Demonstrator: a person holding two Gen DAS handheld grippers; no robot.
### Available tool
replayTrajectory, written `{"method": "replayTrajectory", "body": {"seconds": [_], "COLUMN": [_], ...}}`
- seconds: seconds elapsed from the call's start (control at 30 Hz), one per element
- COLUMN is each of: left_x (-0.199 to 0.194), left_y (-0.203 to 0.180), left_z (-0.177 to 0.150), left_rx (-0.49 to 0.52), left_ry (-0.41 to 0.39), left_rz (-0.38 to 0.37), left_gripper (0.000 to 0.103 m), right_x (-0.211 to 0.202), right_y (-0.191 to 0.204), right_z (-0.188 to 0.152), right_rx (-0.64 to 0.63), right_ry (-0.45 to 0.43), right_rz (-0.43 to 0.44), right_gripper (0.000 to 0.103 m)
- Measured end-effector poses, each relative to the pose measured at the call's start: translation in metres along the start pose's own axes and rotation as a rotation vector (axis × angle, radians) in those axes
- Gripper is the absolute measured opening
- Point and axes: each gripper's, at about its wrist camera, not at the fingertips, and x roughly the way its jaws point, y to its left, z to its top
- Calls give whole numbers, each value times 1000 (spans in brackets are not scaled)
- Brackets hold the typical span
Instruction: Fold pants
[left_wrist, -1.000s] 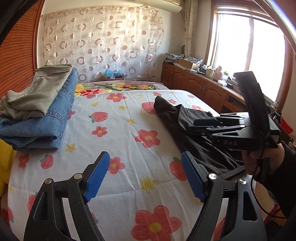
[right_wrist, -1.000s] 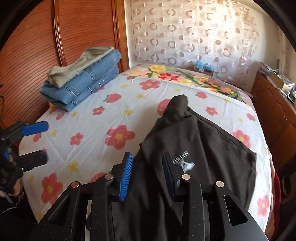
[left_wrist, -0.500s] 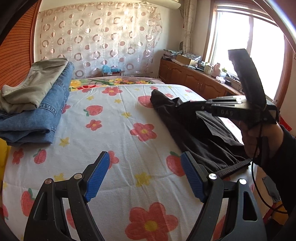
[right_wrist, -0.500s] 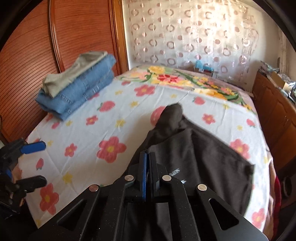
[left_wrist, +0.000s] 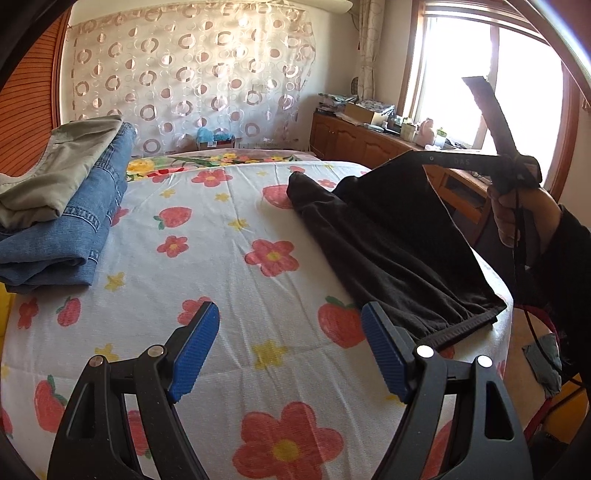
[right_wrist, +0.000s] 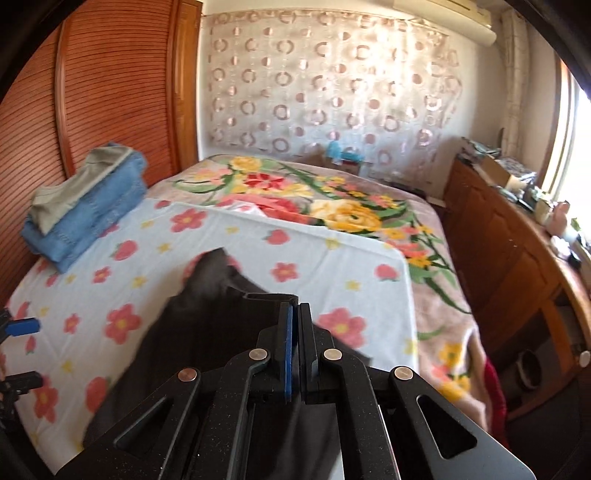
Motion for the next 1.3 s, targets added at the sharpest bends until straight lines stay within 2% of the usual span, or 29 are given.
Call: {"method": "replayTrajectory", "body": {"seconds": [0.17,0.2,0.3,0.43,0.67,0.87,0.93,0.97,1.2,1.3], "left_x": [1,2,1,2,4,7,8,8,12,14], "left_y": [-2,-3,-4,-5,-9,-14,-15,-16,-24,-29], "left_z": [-1,-1,-2,-3,-5,-5,-6,-6,-7,-8], "left_rx": [5,6,5,9,13,23,27,28,44,57], "left_ry": [4,6,6,11,20,30,31,32,48,57], "left_rz": [-1,-3,-2,-5,-9,-15,-16,-18,-34,-40], "left_gripper": [80,80,80,80,80,80,80,80,80,80], "right_x": [8,12,30,52,61,51,45,41,-18,-47], "right_y": [0,2,5,2,9,-9,-15,-17,-3,4], "right_z": [2,2,1,-5,-6,-4,-8,-11,-57,-78], "right_rx": [28,31,13,38,71,88,102,109,115,118], "right_ry": [-13,-4,47,104,123,125,127,121,96,77], "right_rz": [-66,-59,-121,-154,-132,-117,-112,-108,-19,0], "right_gripper": [2,2,2,2,2,2,21,24,31,41]}}
